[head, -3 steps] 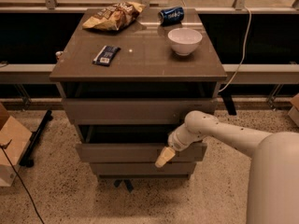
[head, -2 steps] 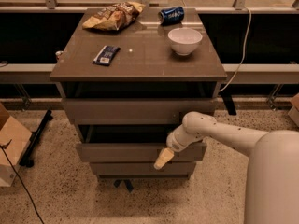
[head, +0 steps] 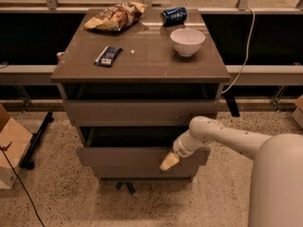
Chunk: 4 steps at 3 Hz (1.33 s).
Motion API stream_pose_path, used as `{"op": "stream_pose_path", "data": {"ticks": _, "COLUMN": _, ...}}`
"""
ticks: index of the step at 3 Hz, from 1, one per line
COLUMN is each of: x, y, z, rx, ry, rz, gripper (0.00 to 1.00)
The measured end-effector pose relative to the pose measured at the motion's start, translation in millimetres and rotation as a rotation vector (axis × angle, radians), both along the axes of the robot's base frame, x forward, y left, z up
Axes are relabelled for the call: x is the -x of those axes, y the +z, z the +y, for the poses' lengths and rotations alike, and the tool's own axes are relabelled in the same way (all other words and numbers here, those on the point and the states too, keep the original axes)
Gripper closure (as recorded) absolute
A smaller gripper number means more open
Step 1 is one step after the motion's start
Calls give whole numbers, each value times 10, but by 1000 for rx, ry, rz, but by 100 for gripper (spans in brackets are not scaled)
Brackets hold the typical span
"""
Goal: Open middle drawer
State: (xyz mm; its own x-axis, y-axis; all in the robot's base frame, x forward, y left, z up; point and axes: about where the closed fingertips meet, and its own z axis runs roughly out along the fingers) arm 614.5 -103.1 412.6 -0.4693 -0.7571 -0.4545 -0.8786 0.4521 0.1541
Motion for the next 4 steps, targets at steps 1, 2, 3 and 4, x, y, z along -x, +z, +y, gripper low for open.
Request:
{"op": "stream_pose_path", "data": {"ticks": 1, "x": 0, "y": 53, "z": 0, "rx": 0, "ry": 0, "rz": 0, "gripper": 50}}
{"op": "stream_pose_path", "data": {"ticks": 2, "x": 0, "y": 74, "z": 0, "rx": 0, "ry": 0, "rz": 0, "gripper": 77}}
{"op": "stream_pose_path", "data": {"ticks": 3, "x": 1, "y": 74, "z": 0, "rx": 0, "ry": 0, "rz": 0, "gripper": 62}}
{"op": "stream_pose_path", "data": {"ticks": 4, "x": 435, "y": 22, "z": -89, "rx": 22, "ry": -30, "rz": 77, "gripper": 31}}
